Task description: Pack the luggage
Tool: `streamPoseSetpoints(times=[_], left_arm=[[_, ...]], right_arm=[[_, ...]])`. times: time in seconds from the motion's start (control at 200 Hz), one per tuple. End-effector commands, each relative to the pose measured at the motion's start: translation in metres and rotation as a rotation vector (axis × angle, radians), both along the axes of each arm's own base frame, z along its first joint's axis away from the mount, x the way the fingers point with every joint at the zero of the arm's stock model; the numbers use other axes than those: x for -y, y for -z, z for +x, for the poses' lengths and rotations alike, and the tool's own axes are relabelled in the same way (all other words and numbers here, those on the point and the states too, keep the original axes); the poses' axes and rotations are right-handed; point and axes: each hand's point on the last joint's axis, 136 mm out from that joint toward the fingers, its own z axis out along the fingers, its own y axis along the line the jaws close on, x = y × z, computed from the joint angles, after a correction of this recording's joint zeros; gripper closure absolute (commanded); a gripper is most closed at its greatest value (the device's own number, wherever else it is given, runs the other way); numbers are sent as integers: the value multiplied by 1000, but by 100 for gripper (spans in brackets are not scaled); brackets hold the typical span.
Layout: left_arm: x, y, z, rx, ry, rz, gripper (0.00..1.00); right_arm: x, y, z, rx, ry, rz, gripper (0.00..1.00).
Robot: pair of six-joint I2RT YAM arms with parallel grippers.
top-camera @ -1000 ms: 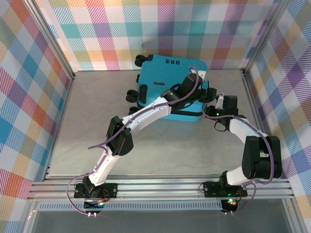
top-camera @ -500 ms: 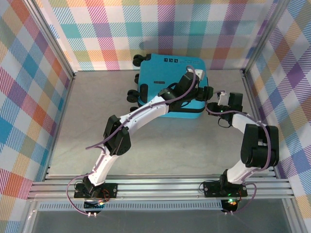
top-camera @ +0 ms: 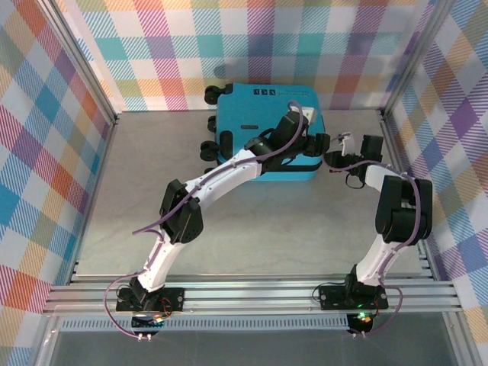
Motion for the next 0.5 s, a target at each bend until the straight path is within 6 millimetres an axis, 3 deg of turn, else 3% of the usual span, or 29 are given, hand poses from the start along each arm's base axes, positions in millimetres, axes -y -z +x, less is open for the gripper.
streamPoseSetpoints(times=[0.0,0.165,0.495], left_arm=[[-42,135,-32,-331,-25,314,26],[-49,137,-29,-333,-42,319,26],[-80,143,-41,-347,-78,325,28]], right_arm=[[29,-67,47,278,71,-23,100],[7,-81,28,317,17,32,100],[-68,-93,-33,366,-105,-19,100]])
